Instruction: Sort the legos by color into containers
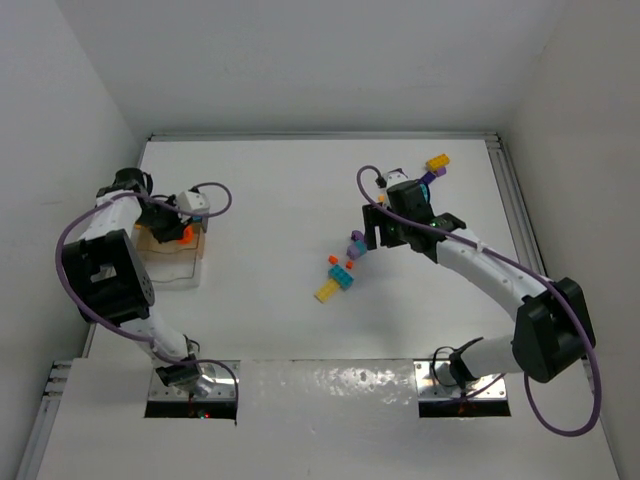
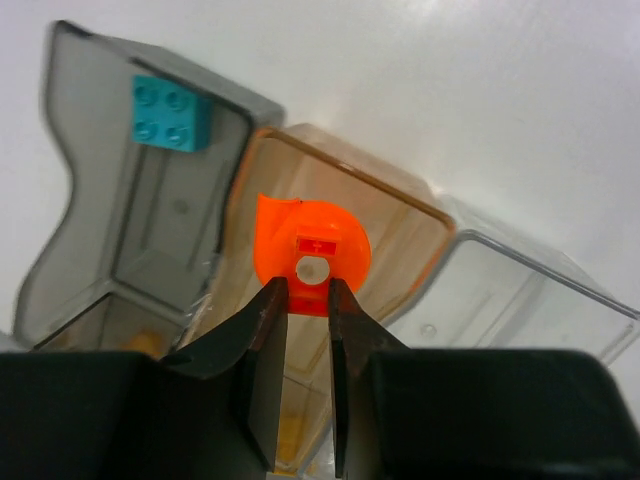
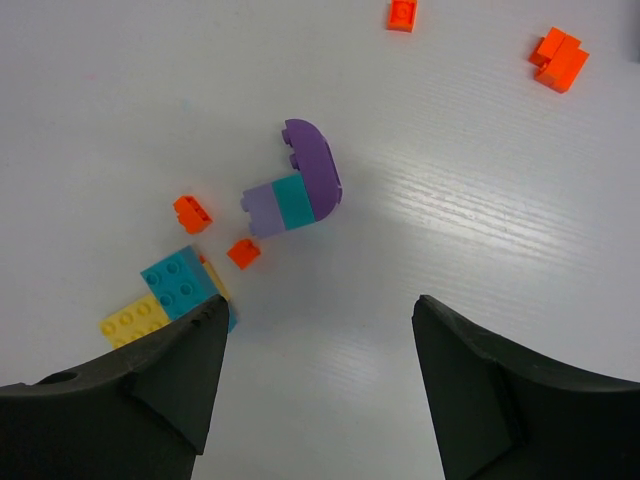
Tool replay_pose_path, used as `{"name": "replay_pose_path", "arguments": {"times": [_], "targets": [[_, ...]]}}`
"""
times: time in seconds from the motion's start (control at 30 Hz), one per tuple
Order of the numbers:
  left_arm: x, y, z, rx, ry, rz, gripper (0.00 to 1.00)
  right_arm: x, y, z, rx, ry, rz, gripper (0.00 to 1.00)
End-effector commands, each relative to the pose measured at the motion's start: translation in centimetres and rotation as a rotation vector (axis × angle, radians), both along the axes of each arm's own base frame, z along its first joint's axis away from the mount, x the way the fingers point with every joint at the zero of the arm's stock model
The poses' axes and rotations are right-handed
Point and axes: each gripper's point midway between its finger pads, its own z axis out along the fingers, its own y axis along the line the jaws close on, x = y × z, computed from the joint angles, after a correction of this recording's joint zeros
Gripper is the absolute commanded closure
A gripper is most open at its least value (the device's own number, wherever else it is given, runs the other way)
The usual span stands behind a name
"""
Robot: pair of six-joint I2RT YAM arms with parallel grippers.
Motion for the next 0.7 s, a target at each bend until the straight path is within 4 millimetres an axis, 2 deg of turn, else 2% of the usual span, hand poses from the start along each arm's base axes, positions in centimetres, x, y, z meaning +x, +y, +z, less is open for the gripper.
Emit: {"name": "replay_pose_path", "arguments": {"times": [0.0,0.07,0.1,0.13,0.17,0.23,0.27,0.3,0.43,0.47,0.53,0.57,0.6,0.67], "targets": [[-1.1,-0.4,0.0,0.019,-0.037,-0.113,1.00,0.3,-0.2,1.2,0.010,-0.042,-0.018,0.27],[-1.4,-0.3,-0.5,0.029,-0.030,-0.115,1.00,0.4,-0.1,1.3,0.016,-0.042,-0.019,0.27],[-1.3,-0.3,-0.6,0.030,-0.033,-0.115,0.94,0.4,0.1,1.4,0.017,-0.042,-0.014,0.27],[-1.2,-0.3,-0.7,0.026,-0.029,-0.111,0.85,0.4,0.1,1.5,0.020,-0.044,-0.011,0.27],[-1.0,-0.3,-0.4,0.018,-0.031,-0.104,0.63,0.5,0.3,1.8,0.025,-0.048,-0.007,0.27],[-0.7,-0.5,0.2,0.005,-0.050,-0.102,0.52,0.5,0.2,1.9,0.019,-0.044,-0.008,0.27],[-0.2,-0.5,0.7,0.005,-0.071,-0.089,0.43,0.5,0.2,2.0,0.020,-0.045,-0.008,0.27],[0.2,-0.4,1.1,0.007,-0.095,-0.084,0.42,0.5,0.1,2.0,0.018,-0.043,-0.010,0.27],[3.2,0.0,5.5,0.006,-0.259,-0.017,0.36,0.1,0.1,1.9,0.019,-0.034,-0.009,0.26],[4.6,-0.1,7.4,-0.026,-0.318,0.023,0.25,0.0,-0.1,1.8,0.016,-0.029,-0.013,0.26],[5.8,-0.7,10.5,-0.056,-0.400,0.034,0.14,-0.1,-0.1,1.8,0.021,-0.032,-0.014,0.26],[5.9,-1.3,11.3,-0.081,-0.414,0.034,0.13,-0.2,-0.1,1.7,0.022,-0.030,-0.016,0.26],[6.0,-3.4,12.8,-0.096,-0.445,-0.006,0.12,-0.3,-0.1,1.6,0.022,-0.026,-0.016,0.26],[5.9,-6.0,13.7,-0.109,-0.454,0.008,0.14,-0.5,-0.2,1.5,0.024,-0.022,-0.019,0.26]]}}
